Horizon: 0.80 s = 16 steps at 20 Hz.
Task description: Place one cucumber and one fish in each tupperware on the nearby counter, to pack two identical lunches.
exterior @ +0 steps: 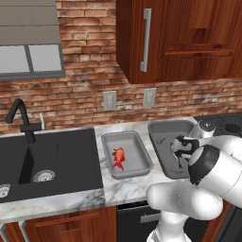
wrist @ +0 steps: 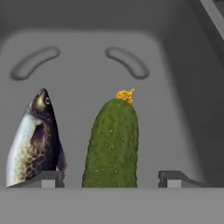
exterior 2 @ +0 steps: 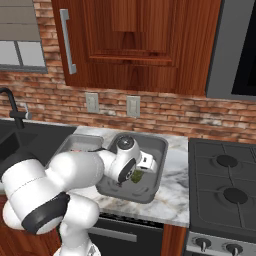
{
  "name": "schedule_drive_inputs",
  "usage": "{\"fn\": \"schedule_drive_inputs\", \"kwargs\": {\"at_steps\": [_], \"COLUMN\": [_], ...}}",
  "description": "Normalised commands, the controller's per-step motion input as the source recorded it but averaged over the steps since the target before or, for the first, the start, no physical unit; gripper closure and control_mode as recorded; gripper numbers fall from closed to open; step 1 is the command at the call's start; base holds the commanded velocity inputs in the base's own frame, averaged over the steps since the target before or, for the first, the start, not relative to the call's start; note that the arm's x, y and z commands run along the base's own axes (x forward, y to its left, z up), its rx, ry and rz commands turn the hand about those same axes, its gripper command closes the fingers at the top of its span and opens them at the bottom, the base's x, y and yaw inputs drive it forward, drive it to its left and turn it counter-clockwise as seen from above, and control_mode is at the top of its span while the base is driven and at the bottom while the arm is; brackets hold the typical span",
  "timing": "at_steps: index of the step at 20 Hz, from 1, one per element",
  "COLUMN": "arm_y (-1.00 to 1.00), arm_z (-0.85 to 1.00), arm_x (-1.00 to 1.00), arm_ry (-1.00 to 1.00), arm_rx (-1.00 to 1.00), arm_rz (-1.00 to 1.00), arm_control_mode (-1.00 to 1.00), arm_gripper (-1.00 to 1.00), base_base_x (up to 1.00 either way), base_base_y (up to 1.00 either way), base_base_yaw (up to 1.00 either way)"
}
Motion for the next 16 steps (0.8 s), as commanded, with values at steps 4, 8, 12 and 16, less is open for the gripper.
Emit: {"fn": "schedule_drive_inputs", "kwargs": {"at_steps": [4,8,12,16], "arm_y": [-0.05,-0.07,0.00,0.22], "arm_z": [-0.04,0.01,0.29,0.41], "arm_x": [0.20,-0.01,-0.70,-0.83], "arm_ry": [0.06,0.05,0.04,0.00], "arm_rx": [0.00,0.00,0.00,0.00], "arm_rz": [0.00,0.00,0.00,0.00], "arm_control_mode": [-1.00,-1.00,-1.00,-1.00], "arm_gripper": [-1.00,-1.00,-1.00,-1.00], "base_base_x": [0.00,0.00,0.00,0.00], "base_base_y": [0.00,0.00,0.00,0.00], "base_base_yaw": [0.00,0.00,0.00,0.00]}}
